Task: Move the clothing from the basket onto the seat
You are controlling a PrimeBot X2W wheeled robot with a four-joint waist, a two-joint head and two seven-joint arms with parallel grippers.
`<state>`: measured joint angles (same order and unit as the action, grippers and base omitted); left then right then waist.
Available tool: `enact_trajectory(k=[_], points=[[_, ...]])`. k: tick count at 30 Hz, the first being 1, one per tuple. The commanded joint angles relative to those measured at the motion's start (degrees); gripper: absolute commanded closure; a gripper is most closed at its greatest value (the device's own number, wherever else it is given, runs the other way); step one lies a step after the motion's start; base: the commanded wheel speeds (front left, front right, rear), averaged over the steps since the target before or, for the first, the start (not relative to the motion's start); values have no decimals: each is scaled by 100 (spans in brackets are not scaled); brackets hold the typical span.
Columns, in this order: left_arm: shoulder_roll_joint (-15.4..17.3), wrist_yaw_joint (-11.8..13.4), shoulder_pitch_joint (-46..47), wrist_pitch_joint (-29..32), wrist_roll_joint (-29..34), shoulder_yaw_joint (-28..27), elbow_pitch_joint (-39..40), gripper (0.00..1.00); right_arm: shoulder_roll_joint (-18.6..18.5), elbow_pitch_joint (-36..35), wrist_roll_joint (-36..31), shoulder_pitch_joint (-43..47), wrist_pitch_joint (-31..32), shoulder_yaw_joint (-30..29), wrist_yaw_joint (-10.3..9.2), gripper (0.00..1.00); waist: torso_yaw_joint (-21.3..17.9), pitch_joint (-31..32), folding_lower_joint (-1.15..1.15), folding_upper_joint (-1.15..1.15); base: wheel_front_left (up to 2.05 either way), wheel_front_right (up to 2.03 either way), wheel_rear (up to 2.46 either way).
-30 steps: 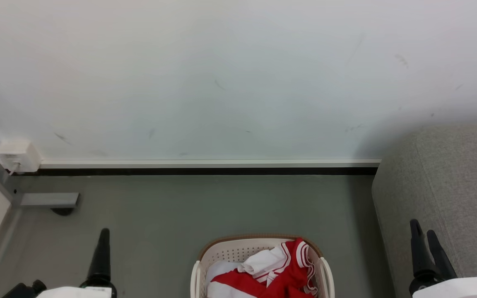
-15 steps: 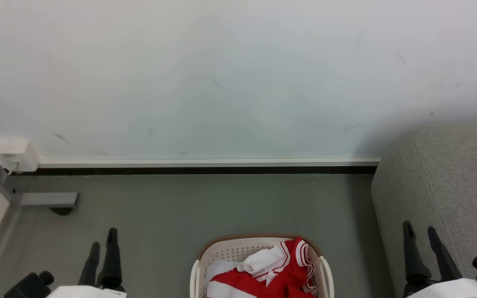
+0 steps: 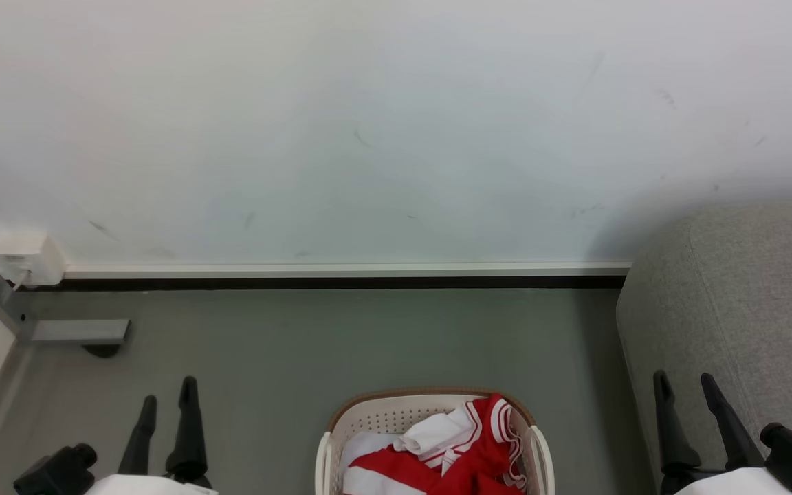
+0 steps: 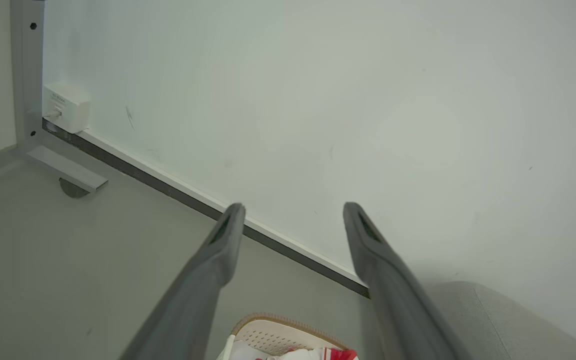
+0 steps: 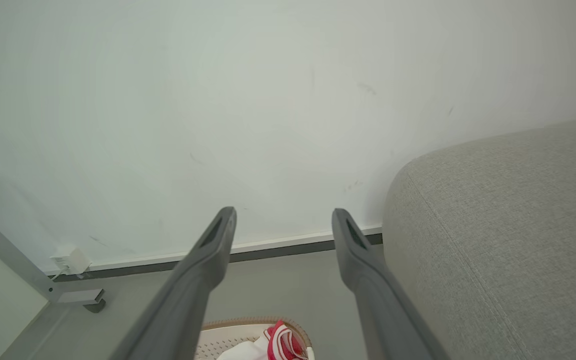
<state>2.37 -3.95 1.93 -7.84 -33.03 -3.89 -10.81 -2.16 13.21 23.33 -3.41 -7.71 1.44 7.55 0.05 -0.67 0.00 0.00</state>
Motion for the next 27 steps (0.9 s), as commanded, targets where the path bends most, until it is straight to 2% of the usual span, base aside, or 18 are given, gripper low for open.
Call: enact_trajectory(k=[1,13,27], points=[[50,14,-11,-52,213,-17,84,0,-66,-16,-210,-15,-71,18,-6,0,2,1,0,0,0,0,0],[57,21,-84,-234,1032,-53,129,0,-74,77,-946,26,-246,53,-8,0,1,-11,0,0,0,0,0],[85,-15,-163,-407,1840,-104,70,0,-82,246,-1387,90,-425,-33,-9,0,-6,-18,0,0,0,0,0]])
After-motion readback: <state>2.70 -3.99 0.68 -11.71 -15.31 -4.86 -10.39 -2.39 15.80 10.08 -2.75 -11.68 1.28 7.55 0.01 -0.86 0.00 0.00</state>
